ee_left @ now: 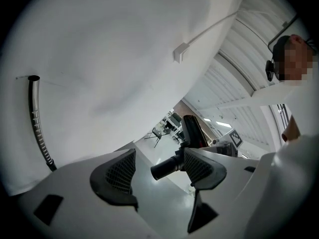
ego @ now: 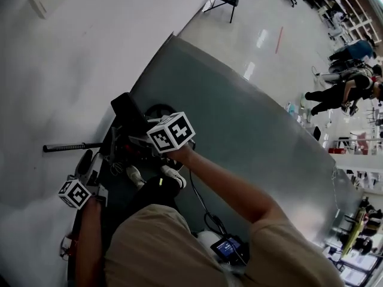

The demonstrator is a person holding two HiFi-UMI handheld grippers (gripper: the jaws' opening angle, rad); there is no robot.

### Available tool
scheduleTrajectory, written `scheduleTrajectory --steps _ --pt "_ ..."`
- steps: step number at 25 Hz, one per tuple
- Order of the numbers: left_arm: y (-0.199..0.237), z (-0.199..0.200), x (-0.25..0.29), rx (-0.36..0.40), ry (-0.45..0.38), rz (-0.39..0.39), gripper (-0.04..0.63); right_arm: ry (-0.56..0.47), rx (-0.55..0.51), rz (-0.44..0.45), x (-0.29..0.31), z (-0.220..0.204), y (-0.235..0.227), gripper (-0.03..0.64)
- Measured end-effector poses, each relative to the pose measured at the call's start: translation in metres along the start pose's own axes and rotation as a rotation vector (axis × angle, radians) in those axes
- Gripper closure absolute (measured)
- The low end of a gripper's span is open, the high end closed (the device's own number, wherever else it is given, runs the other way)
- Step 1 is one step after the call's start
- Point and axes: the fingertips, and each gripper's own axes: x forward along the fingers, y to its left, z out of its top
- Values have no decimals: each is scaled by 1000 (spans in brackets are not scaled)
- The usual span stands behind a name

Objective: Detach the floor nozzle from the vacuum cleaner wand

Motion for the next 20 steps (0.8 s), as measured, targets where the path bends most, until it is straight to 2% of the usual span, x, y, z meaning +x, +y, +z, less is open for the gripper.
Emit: scheduleTrajectory --steps 8,12,16,20 --pt "-60 -23 -4 46 -64 32 281 10 -70 44 -43 -9 -2 390" --pt "-85 -60 -4 101 -109 67 281 10 -97 76 -74 -37 -18 390" --pt "-88 -83 -26 119 -168 135 281 -2 -73 111 -88 -54 -19 390" --pt "-69 -92 -86 98 -206 234 281 -20 -23 117 -77 -56 3 390"
